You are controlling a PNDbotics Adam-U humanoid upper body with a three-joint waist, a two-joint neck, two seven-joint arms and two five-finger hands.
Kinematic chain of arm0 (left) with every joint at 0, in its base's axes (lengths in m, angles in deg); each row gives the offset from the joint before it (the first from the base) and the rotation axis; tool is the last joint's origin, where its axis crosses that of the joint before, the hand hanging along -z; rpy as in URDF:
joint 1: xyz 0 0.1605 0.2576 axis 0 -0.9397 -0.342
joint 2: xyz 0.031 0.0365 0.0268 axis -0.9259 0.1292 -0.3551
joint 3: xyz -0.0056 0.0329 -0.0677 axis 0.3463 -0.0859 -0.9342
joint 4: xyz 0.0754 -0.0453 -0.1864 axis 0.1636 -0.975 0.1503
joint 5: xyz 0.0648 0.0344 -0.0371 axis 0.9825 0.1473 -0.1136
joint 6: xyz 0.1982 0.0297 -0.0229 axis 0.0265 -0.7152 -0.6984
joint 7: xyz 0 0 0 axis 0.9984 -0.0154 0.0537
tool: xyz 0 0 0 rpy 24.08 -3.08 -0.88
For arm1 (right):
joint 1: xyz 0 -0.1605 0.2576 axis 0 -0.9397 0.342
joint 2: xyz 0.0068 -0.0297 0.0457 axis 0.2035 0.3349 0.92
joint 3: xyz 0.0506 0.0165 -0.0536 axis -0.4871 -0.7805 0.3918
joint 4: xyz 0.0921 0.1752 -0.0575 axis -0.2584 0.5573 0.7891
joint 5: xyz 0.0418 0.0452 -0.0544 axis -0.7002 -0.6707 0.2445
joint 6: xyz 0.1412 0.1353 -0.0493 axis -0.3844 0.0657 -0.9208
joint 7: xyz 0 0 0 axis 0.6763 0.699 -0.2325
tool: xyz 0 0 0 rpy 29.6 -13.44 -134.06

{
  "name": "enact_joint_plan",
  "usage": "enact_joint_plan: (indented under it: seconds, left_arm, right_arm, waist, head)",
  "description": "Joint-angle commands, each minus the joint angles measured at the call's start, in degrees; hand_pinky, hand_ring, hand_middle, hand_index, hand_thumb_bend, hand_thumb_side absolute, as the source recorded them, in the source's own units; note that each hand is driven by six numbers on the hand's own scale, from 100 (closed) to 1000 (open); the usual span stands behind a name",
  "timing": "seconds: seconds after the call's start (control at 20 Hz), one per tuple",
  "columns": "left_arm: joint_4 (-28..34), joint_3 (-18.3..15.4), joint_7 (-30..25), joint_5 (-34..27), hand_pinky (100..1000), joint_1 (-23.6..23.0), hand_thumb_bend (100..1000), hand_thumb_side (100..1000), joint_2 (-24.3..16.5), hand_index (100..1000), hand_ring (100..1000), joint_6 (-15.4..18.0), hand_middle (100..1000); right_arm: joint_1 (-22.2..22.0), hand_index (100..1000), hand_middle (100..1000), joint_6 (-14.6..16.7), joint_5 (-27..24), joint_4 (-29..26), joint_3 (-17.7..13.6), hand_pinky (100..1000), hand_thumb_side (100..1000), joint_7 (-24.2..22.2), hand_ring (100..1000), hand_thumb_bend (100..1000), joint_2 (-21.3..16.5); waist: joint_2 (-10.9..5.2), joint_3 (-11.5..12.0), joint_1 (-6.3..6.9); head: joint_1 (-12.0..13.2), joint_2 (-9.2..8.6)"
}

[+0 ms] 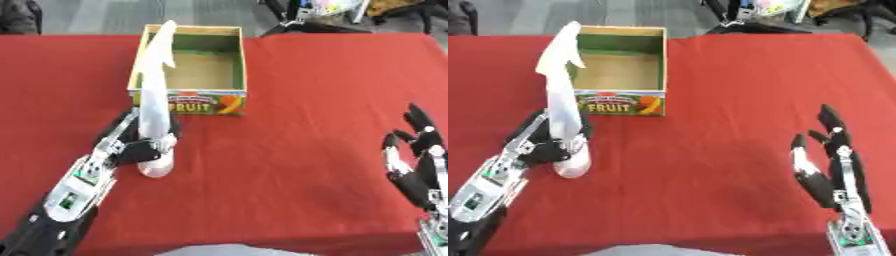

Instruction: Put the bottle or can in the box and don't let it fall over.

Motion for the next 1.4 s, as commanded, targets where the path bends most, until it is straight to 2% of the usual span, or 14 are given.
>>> enact_joint_plan:
  seconds: [0.05,0.25,0.4,0.55,0.7,0.75,0.9,1.05,1.4]
  left_arm:
    - [0.7,0.8,1.3,-0.9,119,1.1,100,197,-0.5,339,332,0.2,224]
    - [3.6,0.1,2.3,-0.6,117,2.3,100,194,-1.8,336,340,-0.2,230]
    - [7.1,-1.4,3.9,-1.1,116,4.7,100,196,-4.4,338,349,-1.1,239]
    - [9.3,-2.9,5.6,-2.5,117,9.0,100,192,-7.8,339,354,-2.5,244]
    - [8.0,-3.7,7.8,-4.1,118,14.5,100,208,-10.3,345,358,-4.1,248]
    - [6.6,-3.8,8.9,-4.6,117,16.5,100,240,-10.8,344,357,-4.7,246]
    - [0.5,-3.4,13.3,-5.6,117,22.7,100,250,-11.4,349,358,-5.1,248]
    - [-8.0,-2.9,16.0,-5.4,123,27.4,100,247,-10.7,354,366,-3.4,254]
    - [-29.9,-3.8,17.6,-1.0,143,34.9,100,200,-8.6,360,388,0.9,271]
  right_arm:
    - [0.7,1000,1000,0.1,-0.3,-0.8,-0.1,858,470,-0.2,1000,100,-1.1]
    - [0.6,1000,1000,0.0,-0.2,-0.7,-0.1,858,470,-0.2,1000,100,-1.1]
    - [0.6,1000,1000,0.0,-0.2,-0.7,-0.1,858,470,-0.2,1000,100,-1.2]
    - [0.6,1000,1000,0.1,-0.2,-0.7,0.1,858,470,-0.4,1000,100,-1.2]
    - [0.8,1000,1000,0.2,-0.3,-0.7,0.5,858,470,-0.7,1000,100,-1.0]
    - [0.9,1000,1000,0.2,-0.4,-0.6,0.6,858,470,-0.9,1000,100,-0.9]
    - [1.4,1000,1000,0.3,-0.6,-0.6,1.1,858,470,-1.3,1000,100,-0.7]
    - [2.0,1000,1000,0.4,-0.8,-0.7,1.6,859,470,-1.8,1000,100,-0.5]
    - [3.6,1000,1000,0.7,-1.5,-0.8,2.8,858,470,-3.1,1000,100,0.4]
  waist:
    - [-0.96,-0.1,0.06]
    - [-1.05,-0.2,0.11]
    - [-1.20,-0.3,0.24]
    - [-1.34,-0.6,0.30]
    - [-1.27,-1.6,0.16]
    - [-1.21,-2.0,0.09]
    - [-0.97,-3.3,0.00]
    - [-0.62,-4.5,-0.01]
    - [0.28,-6.9,-0.42]
  head:
    - [0.0,0.12]
    - [-0.1,0.12]
    - [-0.4,0.12]
    - [-0.5,0.12]
    - [-0.1,0.12]
    - [0.1,0.11]
    - [0.6,-0.25]
    - [1.0,-0.84]
    - [1.4,-2.41]
